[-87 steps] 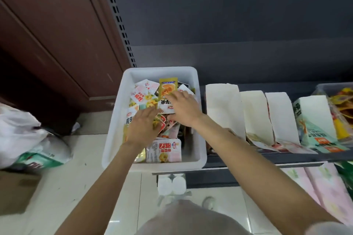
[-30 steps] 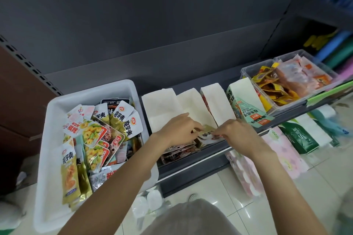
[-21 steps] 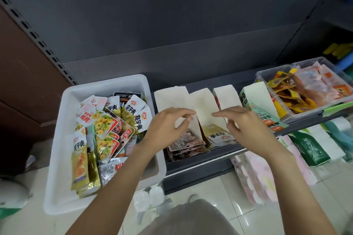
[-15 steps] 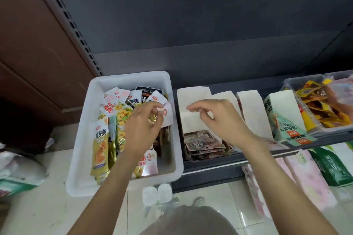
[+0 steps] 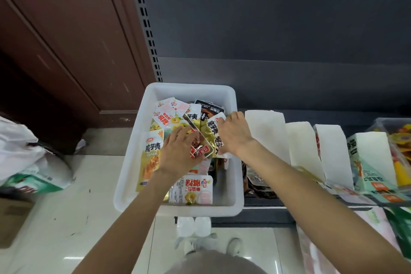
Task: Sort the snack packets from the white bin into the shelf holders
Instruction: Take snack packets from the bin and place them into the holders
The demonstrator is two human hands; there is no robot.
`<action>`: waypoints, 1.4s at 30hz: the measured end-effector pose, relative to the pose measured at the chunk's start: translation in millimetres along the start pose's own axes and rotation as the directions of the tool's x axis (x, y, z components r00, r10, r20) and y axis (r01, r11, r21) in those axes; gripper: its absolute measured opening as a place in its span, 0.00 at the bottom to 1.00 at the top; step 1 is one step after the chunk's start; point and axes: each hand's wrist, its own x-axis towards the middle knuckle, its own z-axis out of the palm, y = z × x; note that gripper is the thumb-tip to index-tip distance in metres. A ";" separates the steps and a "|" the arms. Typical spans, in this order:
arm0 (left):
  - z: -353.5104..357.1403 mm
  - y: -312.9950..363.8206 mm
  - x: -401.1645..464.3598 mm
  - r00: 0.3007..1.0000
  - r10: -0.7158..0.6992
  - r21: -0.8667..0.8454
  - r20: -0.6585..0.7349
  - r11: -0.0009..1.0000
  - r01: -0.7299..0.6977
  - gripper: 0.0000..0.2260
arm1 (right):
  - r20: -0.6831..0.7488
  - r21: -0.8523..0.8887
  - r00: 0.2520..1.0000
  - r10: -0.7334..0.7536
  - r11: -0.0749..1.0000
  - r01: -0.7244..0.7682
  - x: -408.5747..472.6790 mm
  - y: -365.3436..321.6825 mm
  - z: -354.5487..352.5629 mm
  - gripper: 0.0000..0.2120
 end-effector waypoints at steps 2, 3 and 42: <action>0.7 -2.4 -0.2 1.000 0.000 -0.008 -0.003 1.000 0.000 0.31 | -0.034 0.188 0.999 0.030 0.982 -0.023 -3.0 3.7 -3.2 0.12; 0.7 -3.2 -0.2 1.000 0.002 -0.007 0.000 1.000 -0.002 0.32 | -0.054 0.264 0.996 0.067 0.963 -0.051 -5.8 7.2 -7.4 0.09; -70.4 132.0 9.8 0.911 0.305 -0.633 -0.277 0.656 -0.412 0.03 | -0.465 0.864 0.674 0.574 0.460 0.204 -162.0 128.0 -8.7 0.06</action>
